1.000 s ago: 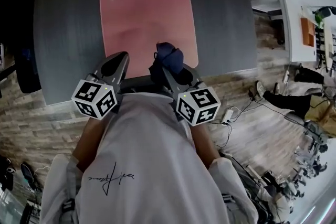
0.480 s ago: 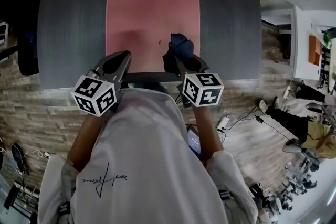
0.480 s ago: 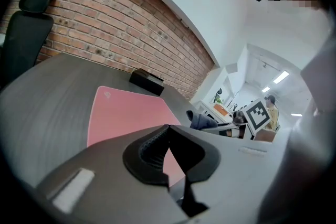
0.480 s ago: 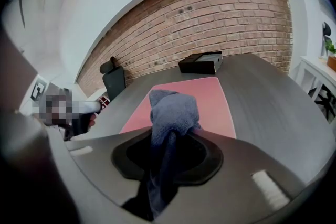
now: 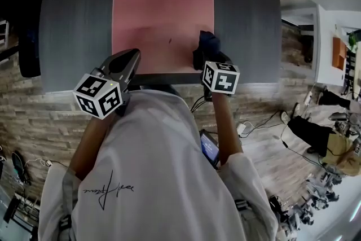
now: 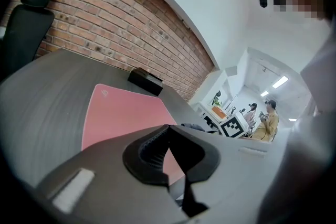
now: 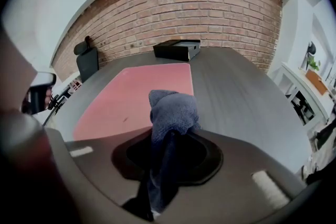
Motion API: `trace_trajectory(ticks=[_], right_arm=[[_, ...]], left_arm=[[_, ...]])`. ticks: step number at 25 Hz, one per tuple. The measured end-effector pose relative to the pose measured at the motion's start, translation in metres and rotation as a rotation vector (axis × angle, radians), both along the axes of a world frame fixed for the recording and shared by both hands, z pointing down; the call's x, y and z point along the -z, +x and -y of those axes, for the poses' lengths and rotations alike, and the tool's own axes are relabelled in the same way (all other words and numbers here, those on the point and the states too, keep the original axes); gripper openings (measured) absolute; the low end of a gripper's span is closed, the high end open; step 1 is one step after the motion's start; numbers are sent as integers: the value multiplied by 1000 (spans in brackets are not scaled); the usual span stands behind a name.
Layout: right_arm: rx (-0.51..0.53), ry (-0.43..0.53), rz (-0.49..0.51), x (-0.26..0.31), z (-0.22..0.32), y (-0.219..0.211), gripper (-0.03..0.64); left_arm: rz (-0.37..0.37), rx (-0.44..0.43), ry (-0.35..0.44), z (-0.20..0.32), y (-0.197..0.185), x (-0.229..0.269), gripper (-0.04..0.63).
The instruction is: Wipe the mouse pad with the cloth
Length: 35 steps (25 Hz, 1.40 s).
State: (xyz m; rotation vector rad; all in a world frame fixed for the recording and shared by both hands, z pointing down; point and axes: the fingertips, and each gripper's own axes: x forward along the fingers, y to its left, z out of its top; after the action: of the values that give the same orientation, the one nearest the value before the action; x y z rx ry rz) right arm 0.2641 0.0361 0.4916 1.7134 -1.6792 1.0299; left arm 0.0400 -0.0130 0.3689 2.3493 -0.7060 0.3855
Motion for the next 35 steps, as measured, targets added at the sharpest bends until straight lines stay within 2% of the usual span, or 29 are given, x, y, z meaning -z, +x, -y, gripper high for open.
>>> trace_trajectory(ticks=[7,16,35], right_arm=[[-45,-47,-28,-23,-2,18,83],[-47,-74,-37,-40,-7,8,83],[-82,-48,1,-48,-9,-19,86]], left_arm=[[10,2,1,1,1,2,2],[20,-16,-31,-4,3,-3,2],[12,-16,-61,-8,-4,-11,2]])
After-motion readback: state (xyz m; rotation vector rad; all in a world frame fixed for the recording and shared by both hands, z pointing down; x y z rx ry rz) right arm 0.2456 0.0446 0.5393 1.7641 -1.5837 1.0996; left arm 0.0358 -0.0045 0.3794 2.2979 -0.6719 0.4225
